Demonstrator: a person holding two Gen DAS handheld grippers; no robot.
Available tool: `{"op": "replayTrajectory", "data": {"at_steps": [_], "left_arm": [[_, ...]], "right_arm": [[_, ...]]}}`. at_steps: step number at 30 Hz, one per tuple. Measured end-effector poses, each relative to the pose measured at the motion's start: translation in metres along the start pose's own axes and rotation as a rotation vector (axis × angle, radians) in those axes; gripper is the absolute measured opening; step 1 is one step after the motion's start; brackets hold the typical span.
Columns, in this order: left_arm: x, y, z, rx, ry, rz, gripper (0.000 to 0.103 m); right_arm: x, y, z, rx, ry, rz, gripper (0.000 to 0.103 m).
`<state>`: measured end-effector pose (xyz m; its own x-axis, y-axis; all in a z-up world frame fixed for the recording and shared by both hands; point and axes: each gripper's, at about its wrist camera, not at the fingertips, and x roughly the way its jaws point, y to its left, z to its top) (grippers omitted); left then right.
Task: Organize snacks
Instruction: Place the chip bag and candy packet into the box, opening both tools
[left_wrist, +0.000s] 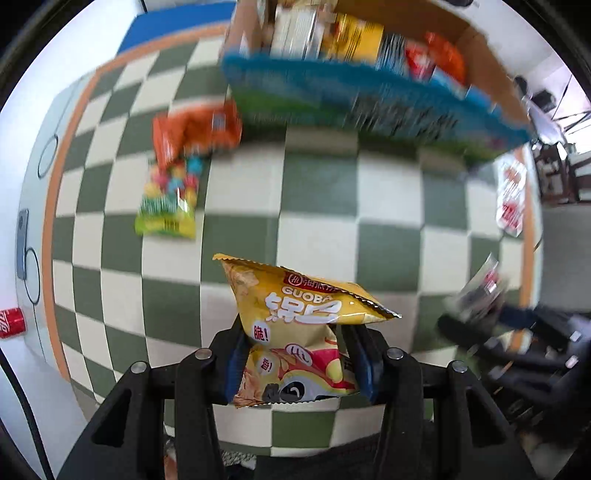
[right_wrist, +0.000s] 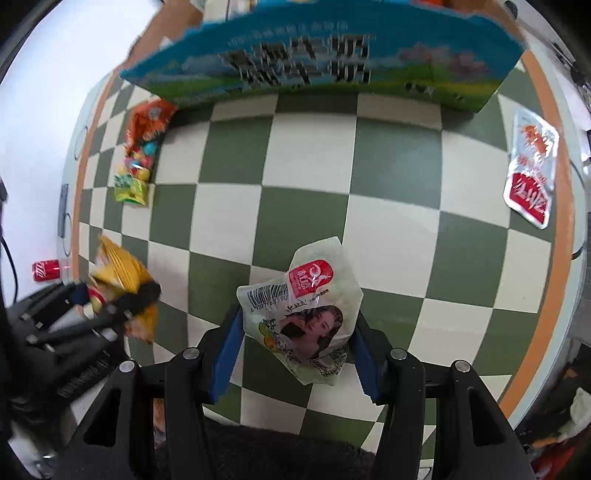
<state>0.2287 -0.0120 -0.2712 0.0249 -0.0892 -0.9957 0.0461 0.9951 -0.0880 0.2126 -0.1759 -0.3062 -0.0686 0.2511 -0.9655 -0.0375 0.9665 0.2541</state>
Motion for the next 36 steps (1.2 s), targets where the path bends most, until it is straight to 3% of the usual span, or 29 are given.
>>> {"op": "replayTrajectory", "data": {"at_steps": [8,15,22,26,32,36], "left_arm": [[-0.046,-0.023,0.041,0.024,-0.080,-0.063,0.046],[-0.067,-0.038,0.098,0.021,-0.087,-0.138,0.046],[-0.053,-0.036,0.188,-0.012,0.005,-0.208,0.046],[-0.026,-0.033,0.227,-0.029,0.099,-0.216,0.046],[0.017,-0.031,0.251,-0.028,0.219,-0.207,0.046],[0.035,-0.034,0.251,-0.008,0.251,-0.179,0.046]], "right_arm": [[-0.052,-0.006,0.006,0.051,-0.101,0.048,0.058],[-0.103,-0.017,0.031,0.106,-0.203,0.114,0.058],[-0.143,-0.027,0.096,0.142,-0.305,0.157,0.058],[-0.140,-0.034,0.140,0.168,-0.310,0.179,0.058],[-0.106,-0.038,0.182,0.189,-0.251,0.191,0.058],[-0.083,-0.043,0.194,0.199,-0.209,0.196,0.058]]}}
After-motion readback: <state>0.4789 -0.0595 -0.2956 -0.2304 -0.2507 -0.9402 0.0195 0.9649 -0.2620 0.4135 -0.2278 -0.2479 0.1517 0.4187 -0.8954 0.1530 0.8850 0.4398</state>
